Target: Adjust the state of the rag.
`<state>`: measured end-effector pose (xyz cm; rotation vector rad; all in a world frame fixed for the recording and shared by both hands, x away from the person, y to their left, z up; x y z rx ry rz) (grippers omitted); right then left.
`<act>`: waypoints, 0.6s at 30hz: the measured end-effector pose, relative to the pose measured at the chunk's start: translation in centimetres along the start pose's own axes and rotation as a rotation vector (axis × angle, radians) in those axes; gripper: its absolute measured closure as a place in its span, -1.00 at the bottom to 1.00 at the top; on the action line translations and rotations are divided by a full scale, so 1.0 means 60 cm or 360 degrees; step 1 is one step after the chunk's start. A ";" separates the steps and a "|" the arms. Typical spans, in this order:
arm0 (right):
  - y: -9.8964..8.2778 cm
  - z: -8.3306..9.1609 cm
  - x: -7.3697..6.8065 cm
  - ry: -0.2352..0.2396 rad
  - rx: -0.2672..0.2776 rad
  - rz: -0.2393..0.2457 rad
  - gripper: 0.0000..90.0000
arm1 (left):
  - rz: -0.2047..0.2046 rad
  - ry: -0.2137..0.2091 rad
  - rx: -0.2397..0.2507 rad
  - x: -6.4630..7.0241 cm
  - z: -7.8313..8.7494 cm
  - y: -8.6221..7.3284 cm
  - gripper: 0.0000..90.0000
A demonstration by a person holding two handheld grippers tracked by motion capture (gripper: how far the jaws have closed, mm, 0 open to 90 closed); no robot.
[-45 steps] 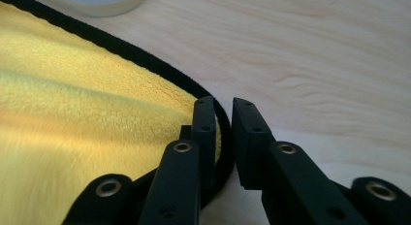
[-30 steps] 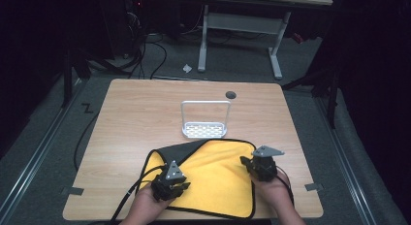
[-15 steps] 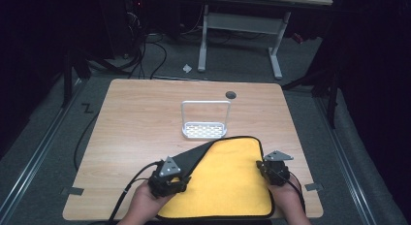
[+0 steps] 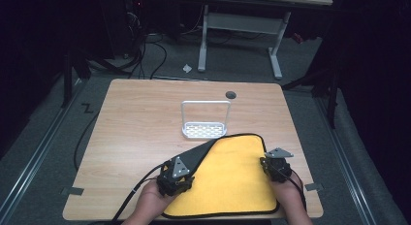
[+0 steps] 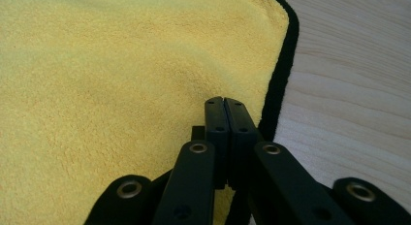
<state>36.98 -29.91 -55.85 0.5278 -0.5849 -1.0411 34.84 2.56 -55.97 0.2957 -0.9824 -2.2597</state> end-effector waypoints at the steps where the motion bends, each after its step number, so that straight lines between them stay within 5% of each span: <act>1: 0.000 0.000 0.001 -0.0005 -0.0001 0.0001 1.00 | 0.0021 -0.0008 0.0006 -0.001 0.001 0.000 0.70; 5: -0.006 0.003 0.010 -0.0033 -0.0010 -0.0008 1.00 | 0.0031 -0.0026 0.0048 0.003 0.016 0.009 0.88; 9: -0.013 0.007 0.022 -0.0052 -0.0016 -0.0044 1.00 | 0.0036 0.0024 0.0134 -0.021 0.038 0.029 0.88; 10: -0.014 0.008 0.023 -0.0048 -0.0017 -0.0055 1.00 | 0.0116 0.0067 0.0201 -0.057 0.049 0.043 0.88; 14: -0.014 0.008 0.022 -0.0065 -0.0020 -0.0040 1.00 | 0.0281 0.0185 0.0241 -0.140 0.044 0.060 0.82; 18: -0.015 0.008 0.022 -0.0058 -0.0015 -0.0046 1.00 | 0.0435 0.0277 0.0276 -0.194 0.047 0.066 0.37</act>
Point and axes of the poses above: each handheld gripper's, and its own axes: z roughly backward along the jaws, y roughly out of its top, x roughly to its right, the point moved 5 cm from there along -z, roughly forward along the jaws, and after that the axes turned 4 degrees about z, right-handed, at the moved point
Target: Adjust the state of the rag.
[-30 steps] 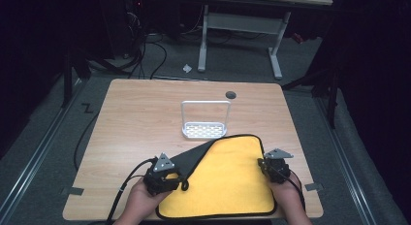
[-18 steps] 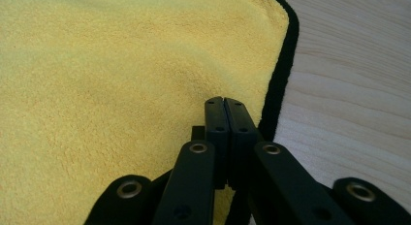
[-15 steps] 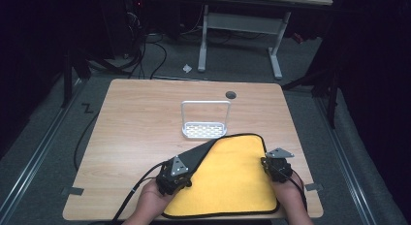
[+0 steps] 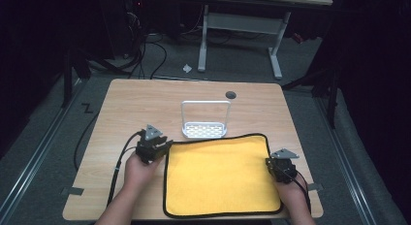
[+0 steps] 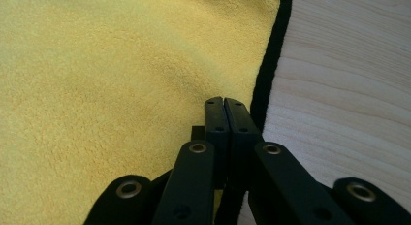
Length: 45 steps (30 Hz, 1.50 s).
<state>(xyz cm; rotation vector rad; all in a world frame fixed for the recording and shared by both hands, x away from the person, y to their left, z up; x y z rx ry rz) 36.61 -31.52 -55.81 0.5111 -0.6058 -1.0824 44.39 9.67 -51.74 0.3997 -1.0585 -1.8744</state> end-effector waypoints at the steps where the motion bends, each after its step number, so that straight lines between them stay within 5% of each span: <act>1: 0.000 0.000 0.000 0.0000 0.0001 0.0000 1.00 | 0.0018 -0.0002 0.0036 -0.006 0.007 0.004 0.32; 5: 0.000 0.000 0.000 0.0001 0.0000 0.0003 0.99 | 0.0075 -0.0066 0.0112 -0.007 0.032 0.001 0.27; 7: 0.003 0.000 0.000 -0.0005 0.0002 0.0003 0.96 | -0.0036 -0.0033 0.0086 0.011 0.044 -0.023 0.37; 11: 0.021 0.018 -0.018 0.0029 0.0120 0.0028 0.97 | -0.0157 -0.0061 0.0079 0.043 0.057 -0.064 0.71; 14: 0.030 0.023 -0.035 0.0043 0.0153 0.0087 0.97 | -0.0161 -0.0028 0.0134 0.056 0.066 -0.070 0.58; 15: 0.034 0.020 -0.052 0.0072 0.0149 0.0130 0.97 | -0.0121 -0.0119 0.0178 0.068 0.073 -0.070 0.64; 17: 0.033 0.011 -0.063 0.0095 0.0121 0.0167 0.97 | -0.0157 -0.0187 0.0043 0.082 0.059 -0.080 0.66; 19: 0.031 0.001 -0.069 0.0115 0.0087 0.0181 0.96 | -0.0232 -0.0172 -0.0073 0.092 0.039 -0.097 0.65; 24: 0.024 -0.004 -0.064 0.0133 0.0047 0.0164 0.95 | -0.0206 -0.0183 -0.0248 0.098 0.002 -0.113 0.59; 29: -0.004 0.020 -0.048 0.0118 0.0005 0.0124 0.95 | -0.0320 -0.0278 -0.0274 0.144 0.008 -0.125 0.61; 33: -0.009 0.020 -0.029 0.0049 -0.0020 0.0099 0.93 | -0.0296 -0.0338 -0.0280 0.157 0.002 -0.123 0.61; 37: -0.012 0.018 -0.015 0.0058 -0.0008 0.0038 0.92 | -0.0290 -0.0308 -0.0251 0.147 -0.004 -0.117 0.53; 38: -0.012 0.017 -0.015 0.0056 -0.0007 0.0034 0.91 | -0.0266 -0.0225 -0.0223 0.124 -0.008 -0.105 0.47; 40: -0.011 0.017 -0.016 0.0049 -0.0001 0.0040 0.88 | -0.0180 -0.0177 -0.0183 0.093 -0.013 -0.090 0.39; 45: -0.003 0.021 -0.022 0.0064 0.0055 0.0044 0.80 | -0.0085 -0.0140 -0.0153 0.054 -0.033 -0.069 0.21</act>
Point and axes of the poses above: each handheld gripper's, and its own axes: z roughly backward along the jaws, y roughly out of its top, x roughly to its right, the point moved 5 cm from there along -z, roughly forward along the jaws, and after that the axes turned 4 degrees about z, right-handed, at the moved point
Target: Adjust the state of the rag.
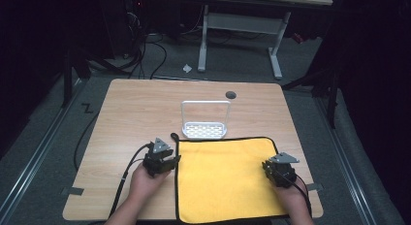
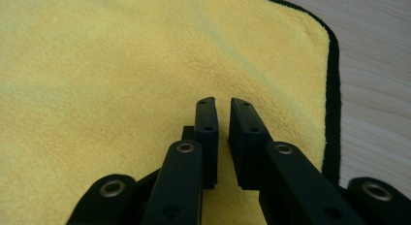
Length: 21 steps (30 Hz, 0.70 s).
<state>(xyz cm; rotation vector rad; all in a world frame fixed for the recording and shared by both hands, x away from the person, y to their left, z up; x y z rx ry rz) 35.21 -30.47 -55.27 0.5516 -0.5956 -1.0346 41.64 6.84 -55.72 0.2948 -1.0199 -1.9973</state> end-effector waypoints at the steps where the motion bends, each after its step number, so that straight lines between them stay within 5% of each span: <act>1: 0.002 0.001 -0.002 0.0008 0.0016 -0.0007 0.78 | 0.0014 0.0003 0.0013 -0.008 -0.010 0.012 0.18; 5: 0.008 0.001 -0.012 0.0038 0.0050 0.0004 0.68 | 0.0021 0.0002 0.0023 -0.010 -0.027 0.029 0.04; 13: 0.028 0.006 -0.051 0.0116 0.0143 0.0067 0.47 | -0.0007 0.0126 -0.0042 -0.012 -0.073 0.046 -0.11; 15: 0.032 0.009 -0.058 0.0125 0.0161 0.0073 0.44 | -0.0042 0.0156 -0.0039 -0.010 -0.073 0.044 -0.08; 19: 0.055 0.019 -0.110 0.0227 0.0245 0.0141 0.28 | -0.0071 0.0123 0.0001 0.002 -0.071 0.039 0.36; 21: 0.060 0.020 -0.123 0.0248 0.0256 0.0153 0.26 | -0.0081 0.0111 -0.0003 0.004 -0.070 0.039 0.43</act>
Point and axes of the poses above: each handheld gripper's, and its own axes: z roughly backward along the jaws, y roughly out of its top, x roughly to its right, the point moved 5 cm from there along -z, roughly forward along the jaws, and after that the axes turned 4 degrees about z, right-handed, at the moved point
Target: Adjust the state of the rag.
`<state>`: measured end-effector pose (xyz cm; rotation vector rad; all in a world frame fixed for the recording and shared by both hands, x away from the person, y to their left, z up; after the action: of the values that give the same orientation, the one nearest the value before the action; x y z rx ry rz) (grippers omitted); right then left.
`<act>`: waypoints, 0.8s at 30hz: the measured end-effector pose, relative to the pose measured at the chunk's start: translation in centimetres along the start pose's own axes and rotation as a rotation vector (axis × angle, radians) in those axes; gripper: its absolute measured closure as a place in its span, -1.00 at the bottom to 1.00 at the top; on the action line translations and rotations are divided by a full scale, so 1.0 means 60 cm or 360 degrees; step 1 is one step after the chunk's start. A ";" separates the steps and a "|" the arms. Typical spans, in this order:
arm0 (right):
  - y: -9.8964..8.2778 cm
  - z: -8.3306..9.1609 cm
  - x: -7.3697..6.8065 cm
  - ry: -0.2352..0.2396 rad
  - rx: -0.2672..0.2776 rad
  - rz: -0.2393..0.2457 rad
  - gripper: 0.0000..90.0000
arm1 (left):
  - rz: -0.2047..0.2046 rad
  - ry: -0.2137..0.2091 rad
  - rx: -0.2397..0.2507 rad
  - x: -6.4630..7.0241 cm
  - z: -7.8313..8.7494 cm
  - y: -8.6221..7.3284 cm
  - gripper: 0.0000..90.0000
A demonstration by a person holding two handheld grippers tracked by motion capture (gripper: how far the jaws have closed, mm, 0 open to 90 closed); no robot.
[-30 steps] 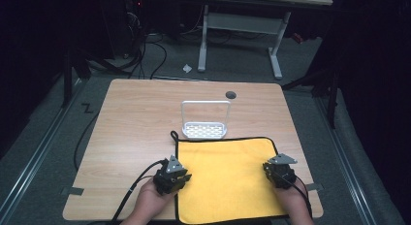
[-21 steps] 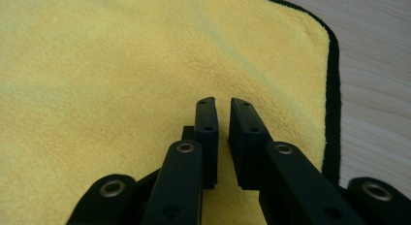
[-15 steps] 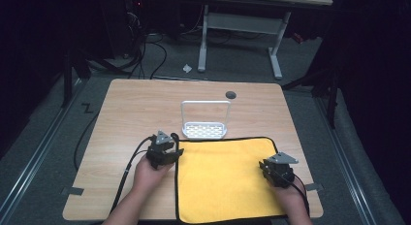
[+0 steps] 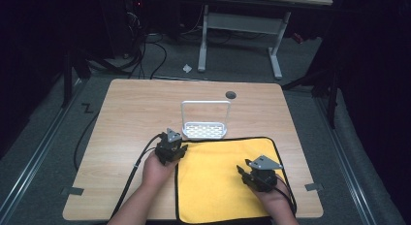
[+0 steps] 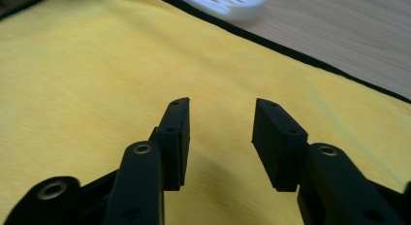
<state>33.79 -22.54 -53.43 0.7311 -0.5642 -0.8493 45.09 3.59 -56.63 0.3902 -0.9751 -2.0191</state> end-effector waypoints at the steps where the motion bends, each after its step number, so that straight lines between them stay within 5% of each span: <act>1: 0.006 -0.002 -0.012 0.0025 0.0011 0.0014 0.24 | -0.0003 -0.0011 0.0006 0.000 0.000 0.000 0.53; 3: 0.023 -0.008 -0.053 0.0127 0.0036 0.0041 0.21 | 0.0104 -0.0069 0.0018 -0.011 0.000 0.001 0.75; 8: 0.043 -0.025 -0.120 0.0266 0.0023 0.0121 0.17 | 0.0324 -0.0247 0.0021 -0.033 0.000 -0.001 0.80; 15: 0.057 -0.057 -0.210 0.0404 -0.0033 0.0247 0.10 | 0.0323 -0.0239 0.0023 -0.033 0.001 -0.003 0.79; 24: 0.077 -0.089 -0.279 0.0607 -0.0073 0.0300 0.06 | 0.0330 -0.0240 0.0027 -0.034 0.002 -0.003 0.76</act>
<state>30.51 -4.82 -55.86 0.7620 -0.2655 -0.5279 46.15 5.34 -56.85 0.1405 -1.0794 -1.8726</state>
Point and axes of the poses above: each handheld gripper's, and its own axes: z roughly backward along the jaws, y roughly out of its top, x roughly to its right, the point moved 5 cm from there along -z, roughly forward along the jaws, and after that the axes turned 4 degrees about z, right-handed, at the moved point
